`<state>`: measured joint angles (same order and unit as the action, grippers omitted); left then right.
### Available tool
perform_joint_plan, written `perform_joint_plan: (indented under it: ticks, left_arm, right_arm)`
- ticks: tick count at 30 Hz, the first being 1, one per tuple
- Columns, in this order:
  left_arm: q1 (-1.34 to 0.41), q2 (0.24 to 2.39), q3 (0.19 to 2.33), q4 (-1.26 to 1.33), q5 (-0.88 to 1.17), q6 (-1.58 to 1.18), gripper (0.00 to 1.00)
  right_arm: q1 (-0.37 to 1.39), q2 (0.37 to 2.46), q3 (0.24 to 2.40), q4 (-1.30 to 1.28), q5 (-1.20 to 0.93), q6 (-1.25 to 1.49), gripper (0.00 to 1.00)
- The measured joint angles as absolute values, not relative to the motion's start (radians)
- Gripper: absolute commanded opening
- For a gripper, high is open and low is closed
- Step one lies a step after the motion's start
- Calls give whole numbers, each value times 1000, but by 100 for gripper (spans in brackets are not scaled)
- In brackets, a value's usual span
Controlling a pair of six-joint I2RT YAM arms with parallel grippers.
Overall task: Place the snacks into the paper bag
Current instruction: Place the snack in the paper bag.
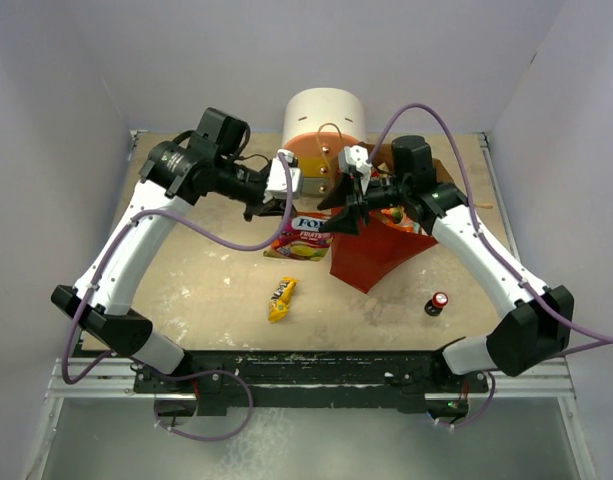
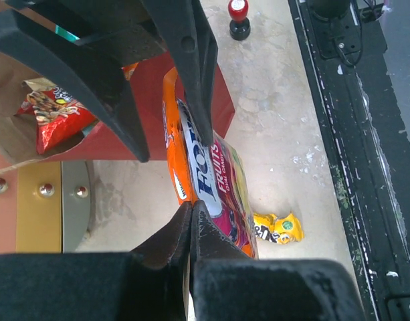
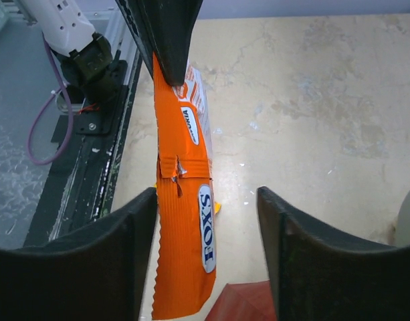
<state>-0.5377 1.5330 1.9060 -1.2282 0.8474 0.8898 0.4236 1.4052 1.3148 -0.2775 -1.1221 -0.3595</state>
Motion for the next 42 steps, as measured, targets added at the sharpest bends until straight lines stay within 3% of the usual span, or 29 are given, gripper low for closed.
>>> perform_joint_plan:
  ticks: [5, 7, 10, 18, 20, 32, 35, 42]
  left_arm:
    - [-539, 1524, 1897, -1183, 833, 869, 0]
    - [-539, 1514, 1882, -1159, 830, 859, 0]
    - [-539, 1499, 1862, -1131, 818, 851, 0]
    - [-540, 1437, 1832, -1061, 751, 829, 62]
    - [-540, 1422, 1832, -1055, 729, 823, 72]
    - [-532, 1379, 1829, -941, 565, 712, 93]
    - [-530, 1379, 1811, -903, 528, 687, 100]
    - [-530, 1381, 1767, -871, 456, 649, 99]
  right_arm:
    - [424, 1407, 1299, -260, -1128, -341, 11]
    - [424, 1407, 1299, -249, -1135, -340, 0]
    - [424, 1407, 1299, -242, -1137, -327, 0]
    - [410, 1394, 1299, -242, -1139, -303, 0]
    - [389, 1376, 1301, -244, -1145, -287, 0]
    - [141, 1134, 1393, -295, -1101, -185, 0]
    - [116, 1087, 1426, -325, -973, -185, 0]
    - [97, 1060, 1432, -376, -560, -180, 0]
